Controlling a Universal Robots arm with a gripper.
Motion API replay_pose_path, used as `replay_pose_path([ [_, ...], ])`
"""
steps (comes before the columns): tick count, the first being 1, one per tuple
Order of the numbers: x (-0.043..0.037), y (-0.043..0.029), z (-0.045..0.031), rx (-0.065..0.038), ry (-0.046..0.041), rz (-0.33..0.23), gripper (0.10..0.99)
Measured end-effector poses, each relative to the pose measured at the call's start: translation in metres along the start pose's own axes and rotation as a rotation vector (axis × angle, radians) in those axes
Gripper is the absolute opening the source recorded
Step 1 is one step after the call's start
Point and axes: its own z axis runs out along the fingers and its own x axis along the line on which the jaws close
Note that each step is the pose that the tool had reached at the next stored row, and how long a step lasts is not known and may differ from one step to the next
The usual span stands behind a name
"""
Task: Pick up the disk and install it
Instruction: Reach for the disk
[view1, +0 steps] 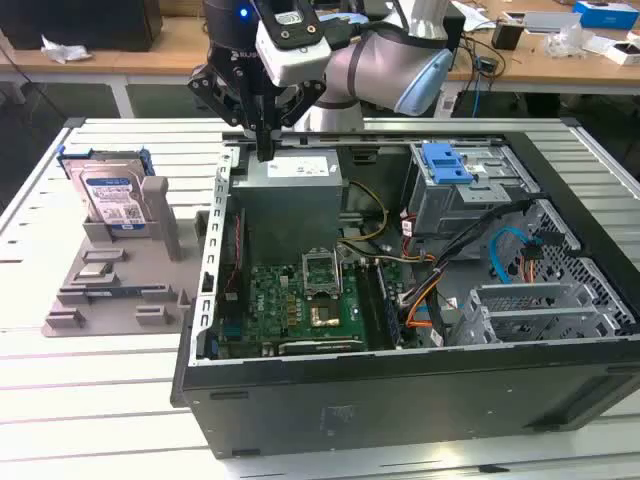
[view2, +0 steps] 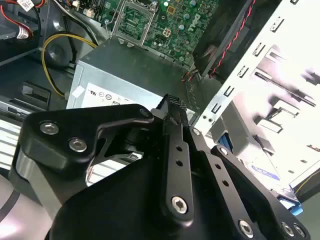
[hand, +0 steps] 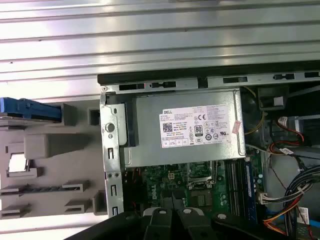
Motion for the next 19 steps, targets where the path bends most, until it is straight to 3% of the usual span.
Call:
replay_pose_path([
  [3, 0.0063, -0.0005, -0.0002, 0.0, 0.0, 0.0, 0.102],
  [12, 0.0138, -0.001, -0.0004, 0.0, 0.0, 0.0, 0.102],
  [17, 0.0239, -0.0018, -0.0006, 0.0, -0.0001, 0.0, 0.102],
  [19, 0.0316, -0.0023, -0.0009, 0.0, 0.0, 0.0, 0.102],
])
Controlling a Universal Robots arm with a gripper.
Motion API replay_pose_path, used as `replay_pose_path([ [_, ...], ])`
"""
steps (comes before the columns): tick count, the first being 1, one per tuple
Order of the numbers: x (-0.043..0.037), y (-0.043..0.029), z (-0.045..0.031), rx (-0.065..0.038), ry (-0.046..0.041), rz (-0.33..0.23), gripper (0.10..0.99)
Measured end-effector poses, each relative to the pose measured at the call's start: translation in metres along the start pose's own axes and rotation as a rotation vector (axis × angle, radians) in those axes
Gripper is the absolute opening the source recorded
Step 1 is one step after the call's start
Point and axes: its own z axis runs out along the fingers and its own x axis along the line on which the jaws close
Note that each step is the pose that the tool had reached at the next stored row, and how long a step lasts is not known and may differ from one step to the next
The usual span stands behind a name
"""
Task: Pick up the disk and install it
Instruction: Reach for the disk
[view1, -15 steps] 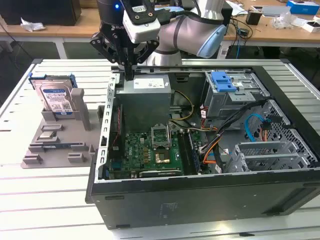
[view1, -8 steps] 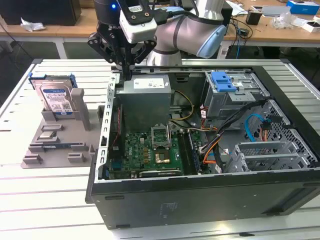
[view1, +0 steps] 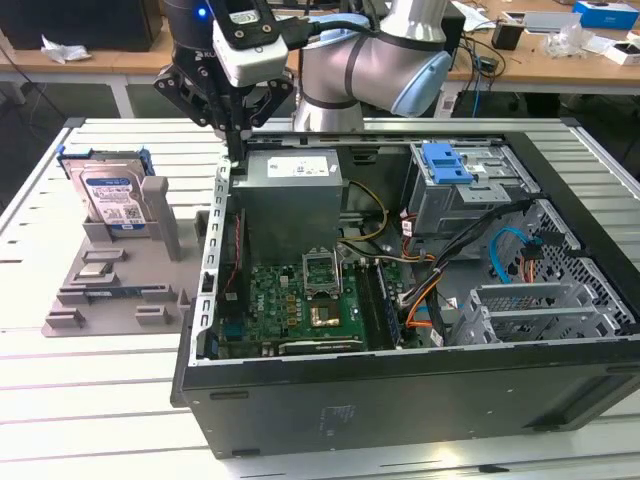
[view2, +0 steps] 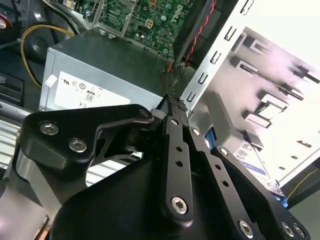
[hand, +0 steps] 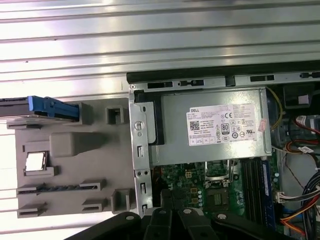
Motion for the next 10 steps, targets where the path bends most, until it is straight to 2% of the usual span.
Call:
replay_pose_path([
  [4, 0.0102, -0.0007, -0.0002, 0.0, 0.0, 0.0, 0.102],
  [6, 0.0181, -0.0013, -0.0004, 0.0, 0.0, 0.0, 0.102],
  [10, 0.0263, -0.002, -0.0005, 0.0, 0.0, 0.0, 0.102],
])
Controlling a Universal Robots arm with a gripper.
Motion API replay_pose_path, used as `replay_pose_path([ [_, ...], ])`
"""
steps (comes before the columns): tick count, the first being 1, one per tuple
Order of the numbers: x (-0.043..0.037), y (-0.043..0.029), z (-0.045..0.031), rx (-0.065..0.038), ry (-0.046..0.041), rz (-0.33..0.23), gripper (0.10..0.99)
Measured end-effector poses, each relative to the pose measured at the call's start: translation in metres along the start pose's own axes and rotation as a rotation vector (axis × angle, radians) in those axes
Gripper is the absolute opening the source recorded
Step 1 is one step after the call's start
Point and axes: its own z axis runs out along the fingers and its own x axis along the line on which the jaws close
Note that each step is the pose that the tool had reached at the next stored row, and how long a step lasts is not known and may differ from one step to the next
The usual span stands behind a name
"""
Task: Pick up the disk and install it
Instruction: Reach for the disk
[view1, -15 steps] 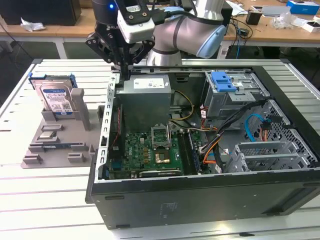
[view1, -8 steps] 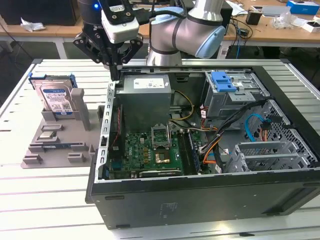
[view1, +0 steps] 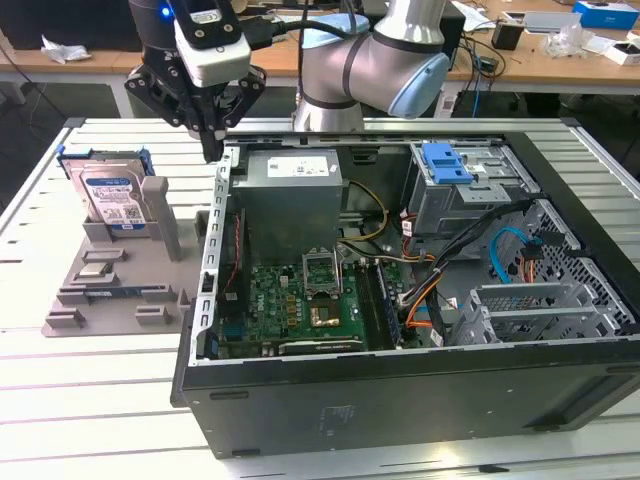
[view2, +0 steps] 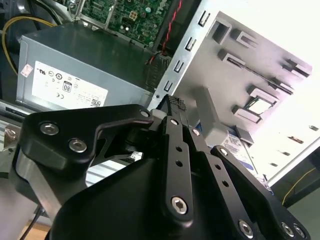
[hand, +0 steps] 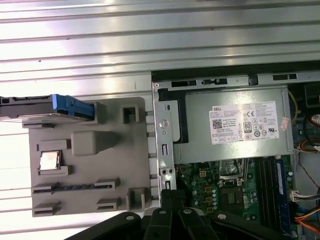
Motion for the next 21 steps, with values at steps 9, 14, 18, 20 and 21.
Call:
replay_pose_path([
  [9, 0.0145, -0.0011, -0.0003, 0.0, 0.0, 0.0, 0.102],
  [14, 0.022, -0.0017, -0.0005, 0.0, 0.0, 0.0, 0.102],
  [18, 0.028, -0.0021, -0.0005, 0.0, 0.0, 0.0, 0.102],
  [20, 0.0322, -0.0024, -0.0006, 0.0, 0.0, 0.0, 0.102],
  [21, 0.0342, -0.0026, -0.0006, 0.0, 0.0, 0.0, 0.102],
])
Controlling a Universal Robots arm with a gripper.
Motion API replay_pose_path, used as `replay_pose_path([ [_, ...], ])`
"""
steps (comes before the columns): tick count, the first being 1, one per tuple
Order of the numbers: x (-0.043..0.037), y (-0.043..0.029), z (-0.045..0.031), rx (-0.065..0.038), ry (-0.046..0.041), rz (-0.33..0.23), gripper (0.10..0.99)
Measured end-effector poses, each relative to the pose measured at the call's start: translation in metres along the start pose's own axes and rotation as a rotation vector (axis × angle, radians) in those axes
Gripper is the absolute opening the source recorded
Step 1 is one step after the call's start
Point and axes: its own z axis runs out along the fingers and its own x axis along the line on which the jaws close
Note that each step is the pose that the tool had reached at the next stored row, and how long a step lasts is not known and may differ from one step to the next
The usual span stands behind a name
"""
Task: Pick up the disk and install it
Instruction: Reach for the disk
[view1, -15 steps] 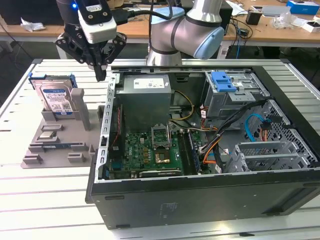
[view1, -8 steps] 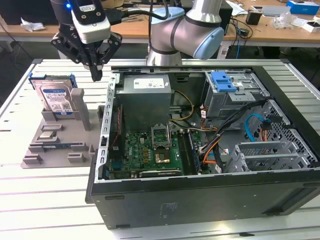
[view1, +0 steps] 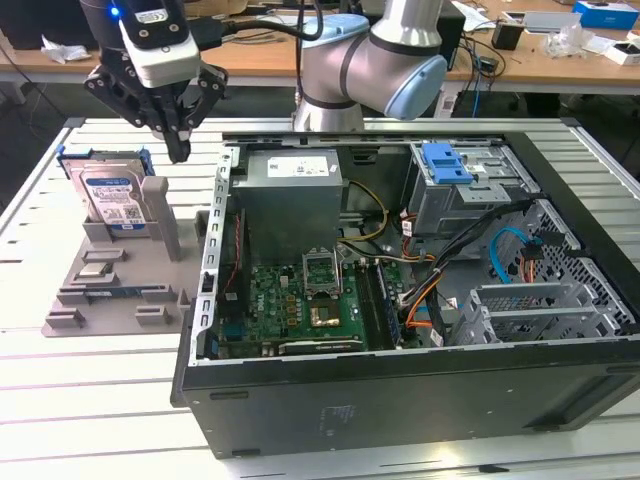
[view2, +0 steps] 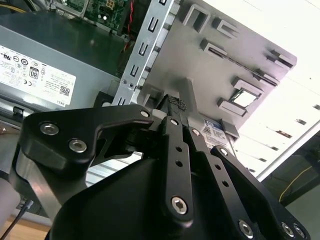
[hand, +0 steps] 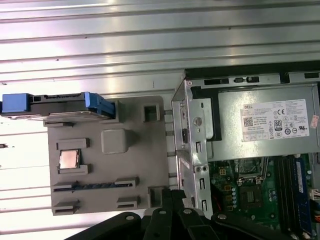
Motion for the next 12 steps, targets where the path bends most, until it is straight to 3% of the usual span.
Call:
replay_pose_path([
  [12, 0.0158, -0.0012, -0.0003, 0.0, 0.0, 0.0, 0.102],
])
